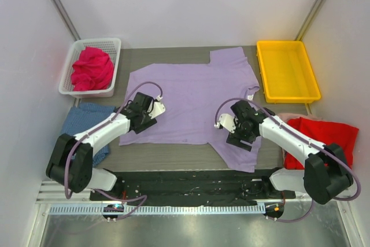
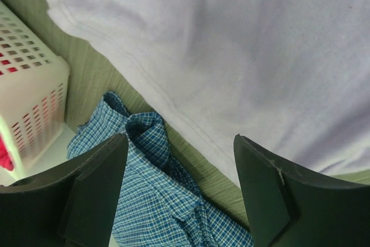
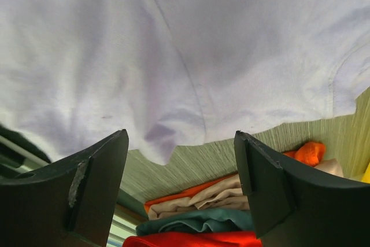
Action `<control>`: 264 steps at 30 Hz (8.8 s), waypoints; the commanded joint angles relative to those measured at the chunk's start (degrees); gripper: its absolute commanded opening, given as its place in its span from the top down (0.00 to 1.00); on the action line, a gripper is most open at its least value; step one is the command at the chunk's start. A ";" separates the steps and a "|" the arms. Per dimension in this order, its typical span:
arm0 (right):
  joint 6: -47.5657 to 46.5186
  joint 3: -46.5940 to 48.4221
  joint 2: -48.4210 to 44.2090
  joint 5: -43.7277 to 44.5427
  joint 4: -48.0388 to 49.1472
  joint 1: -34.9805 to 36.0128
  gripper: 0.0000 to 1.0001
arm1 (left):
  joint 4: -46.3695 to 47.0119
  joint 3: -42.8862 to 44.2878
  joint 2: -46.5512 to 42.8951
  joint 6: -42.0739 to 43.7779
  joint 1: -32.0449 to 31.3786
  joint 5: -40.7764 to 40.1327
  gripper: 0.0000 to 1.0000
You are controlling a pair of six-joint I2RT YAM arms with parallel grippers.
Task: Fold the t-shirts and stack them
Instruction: Grap the side of the flattened tshirt closest away from the robot with both arms, then fold the flattened tshirt in 1/3 of the way
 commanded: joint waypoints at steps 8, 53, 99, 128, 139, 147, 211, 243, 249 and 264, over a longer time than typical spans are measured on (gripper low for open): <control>8.86 2.97 -5.56 -2.27 -11.77 14.25 0.26 | -4.45 -0.34 -8.00 1.04 -0.79 -0.36 0.21; -7.75 -9.51 -3.80 -5.79 -6.68 19.45 0.52 | 0.29 9.24 8.61 6.22 2.64 -1.94 0.25; -3.18 -10.48 -6.00 -0.08 -2.81 19.53 0.99 | -15.61 -6.23 -5.72 17.03 9.93 14.32 0.36; -0.81 -1.52 -13.38 5.90 -6.94 19.44 0.99 | -19.57 0.54 -7.74 15.89 11.61 16.25 1.00; -4.50 4.37 -12.33 7.40 -5.54 11.82 0.99 | -18.16 5.02 -4.84 16.59 12.75 16.34 1.00; -8.98 10.43 -5.83 3.45 -3.78 2.93 0.99 | -16.32 11.68 1.31 16.33 13.72 17.48 1.00; -14.78 47.97 34.78 2.30 -0.97 -14.04 0.99 | -16.06 26.64 20.39 19.67 18.99 15.46 1.00; -14.61 56.23 41.46 3.26 -0.44 -14.83 0.99 | -15.18 34.29 28.30 18.35 19.61 13.62 1.00; -14.61 56.84 42.60 3.70 -0.44 -14.92 0.99 | -13.77 34.46 28.83 17.91 19.61 13.18 1.00; -14.70 57.63 44.98 4.41 0.35 -15.54 0.99 | -11.40 36.22 31.64 16.51 19.61 12.03 1.00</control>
